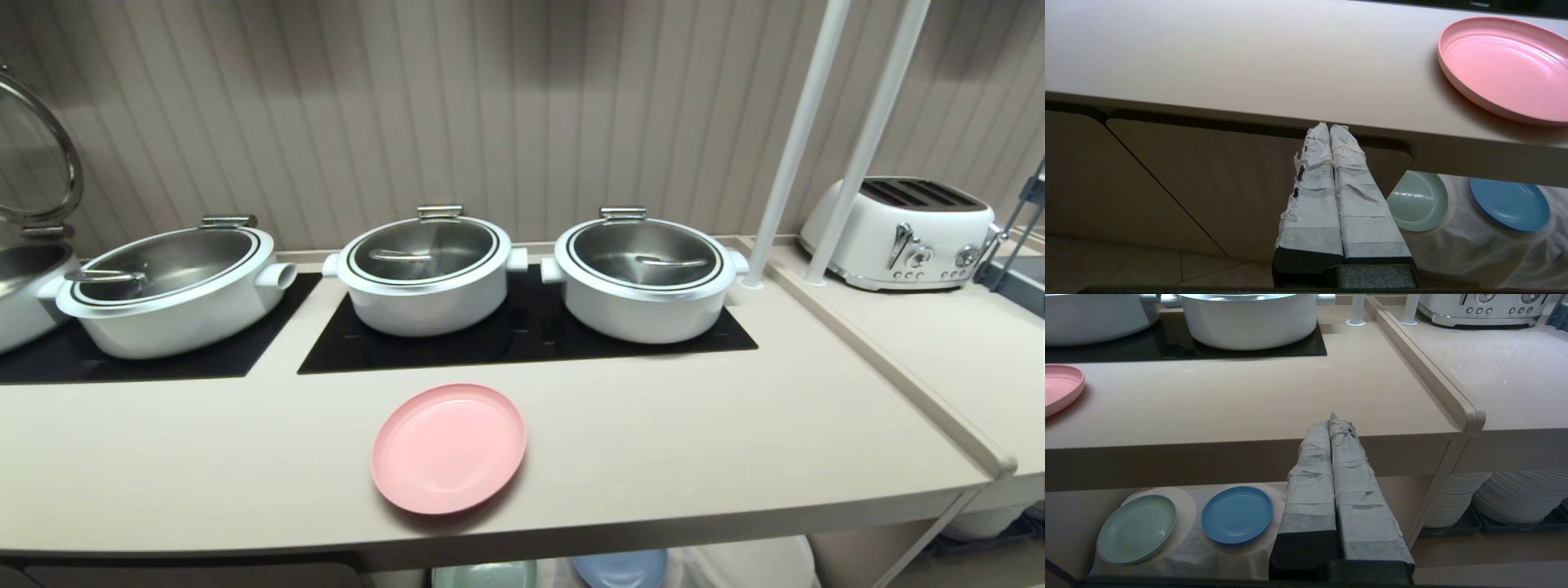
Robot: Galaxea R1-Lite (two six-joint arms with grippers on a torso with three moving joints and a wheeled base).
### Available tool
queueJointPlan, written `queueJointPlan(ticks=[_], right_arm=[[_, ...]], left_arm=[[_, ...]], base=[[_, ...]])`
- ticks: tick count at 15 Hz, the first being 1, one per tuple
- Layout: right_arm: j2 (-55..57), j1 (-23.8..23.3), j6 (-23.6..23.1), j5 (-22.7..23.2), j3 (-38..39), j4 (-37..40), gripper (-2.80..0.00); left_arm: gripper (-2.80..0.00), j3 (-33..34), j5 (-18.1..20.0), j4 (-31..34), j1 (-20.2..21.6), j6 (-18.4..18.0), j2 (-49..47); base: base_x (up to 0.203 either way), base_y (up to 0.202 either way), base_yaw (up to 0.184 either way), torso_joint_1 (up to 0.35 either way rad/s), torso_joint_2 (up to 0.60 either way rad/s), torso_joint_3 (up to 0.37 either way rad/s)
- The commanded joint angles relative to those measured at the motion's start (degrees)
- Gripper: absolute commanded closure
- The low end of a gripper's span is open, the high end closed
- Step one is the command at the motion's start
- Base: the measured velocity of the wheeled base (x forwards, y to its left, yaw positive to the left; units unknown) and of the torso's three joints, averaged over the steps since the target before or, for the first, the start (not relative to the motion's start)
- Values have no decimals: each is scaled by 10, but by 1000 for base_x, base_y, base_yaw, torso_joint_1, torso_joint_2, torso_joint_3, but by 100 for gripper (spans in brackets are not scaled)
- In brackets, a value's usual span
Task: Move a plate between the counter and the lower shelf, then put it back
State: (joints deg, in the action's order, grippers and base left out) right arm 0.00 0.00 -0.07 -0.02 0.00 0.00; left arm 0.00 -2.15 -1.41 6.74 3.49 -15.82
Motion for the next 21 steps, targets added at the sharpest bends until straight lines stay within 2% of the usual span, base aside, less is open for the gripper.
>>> queueJointPlan(ticks=[1, 3, 5, 9, 14, 21], right_arm=[[0, 0, 0, 0, 0, 0, 0], [0, 0, 0, 0, 0, 0, 0], [0, 0, 0, 0, 0, 0, 0], [0, 0, 0, 0, 0, 0, 0], [0, 0, 0, 0, 0, 0, 0], [0, 0, 0, 0, 0, 0, 0]], left_arm=[[0, 0, -1, -6, -3, 0, 0], [0, 0, -5, -7, -11, 2, 0], [0, 0, -5, -7, -44, 1, 6], [0, 0, -5, 1, -51, 7, 37], [0, 0, -1, 10, -66, 11, 154], [0, 0, -2, 11, -67, 11, 158]], base=[[0, 0, 0, 0, 0, 0], [0, 0, 0, 0, 0, 0], [0, 0, 0, 0, 0, 0], [0, 0, 0, 0, 0, 0], [0, 0, 0, 0, 0, 0], [0, 0, 0, 0, 0, 0]])
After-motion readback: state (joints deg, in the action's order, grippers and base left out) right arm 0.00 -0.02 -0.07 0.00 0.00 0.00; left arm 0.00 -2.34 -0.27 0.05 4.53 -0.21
